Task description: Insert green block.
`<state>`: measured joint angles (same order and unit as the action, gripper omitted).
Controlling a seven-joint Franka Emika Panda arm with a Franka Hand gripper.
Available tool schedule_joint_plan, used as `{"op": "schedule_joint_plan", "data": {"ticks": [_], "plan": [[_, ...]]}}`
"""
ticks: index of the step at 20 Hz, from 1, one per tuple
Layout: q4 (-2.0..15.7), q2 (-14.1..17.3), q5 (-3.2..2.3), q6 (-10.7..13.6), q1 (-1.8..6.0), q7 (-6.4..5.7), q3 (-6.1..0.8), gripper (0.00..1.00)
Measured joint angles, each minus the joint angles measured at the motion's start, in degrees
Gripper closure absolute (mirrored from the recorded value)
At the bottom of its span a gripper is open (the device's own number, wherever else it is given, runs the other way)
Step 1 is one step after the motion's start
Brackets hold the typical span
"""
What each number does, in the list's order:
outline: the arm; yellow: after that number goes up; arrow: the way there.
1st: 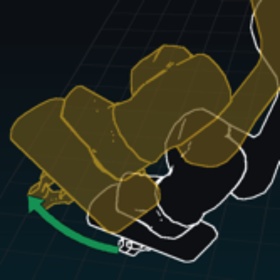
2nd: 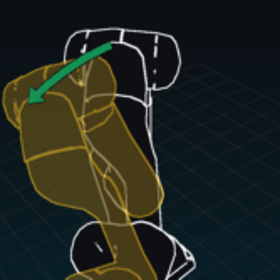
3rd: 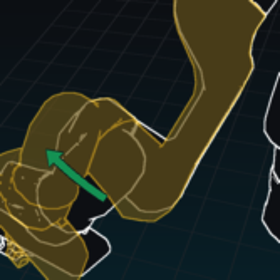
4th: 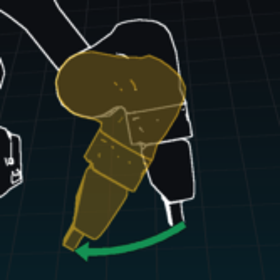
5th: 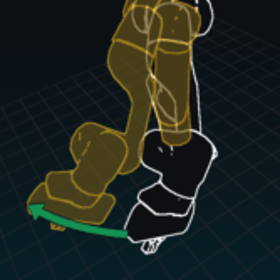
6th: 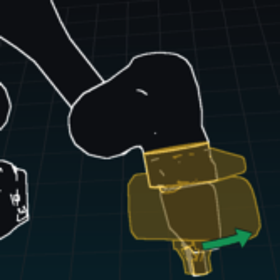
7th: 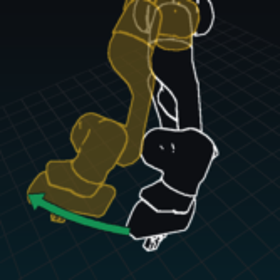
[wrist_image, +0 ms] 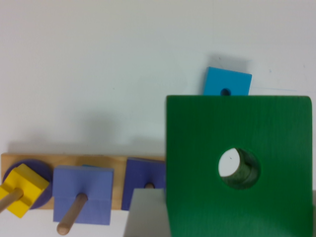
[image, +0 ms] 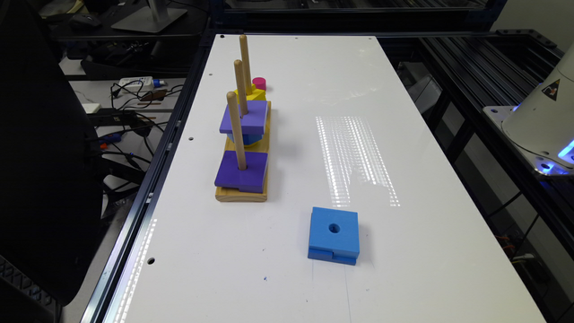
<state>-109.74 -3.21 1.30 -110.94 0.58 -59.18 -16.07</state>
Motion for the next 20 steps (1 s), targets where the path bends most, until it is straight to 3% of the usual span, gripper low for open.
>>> {"op": "schedule_joint_plan", "data": {"ticks": [12, 20], "plan": [[-0.59, 0.4, -0.03, -0.7, 0.08, 0.0, 0.0, 1.0], [-1.73, 2.2, -0.32, -3.6, 0.22, 0.02, 0.01, 1.0]]}}
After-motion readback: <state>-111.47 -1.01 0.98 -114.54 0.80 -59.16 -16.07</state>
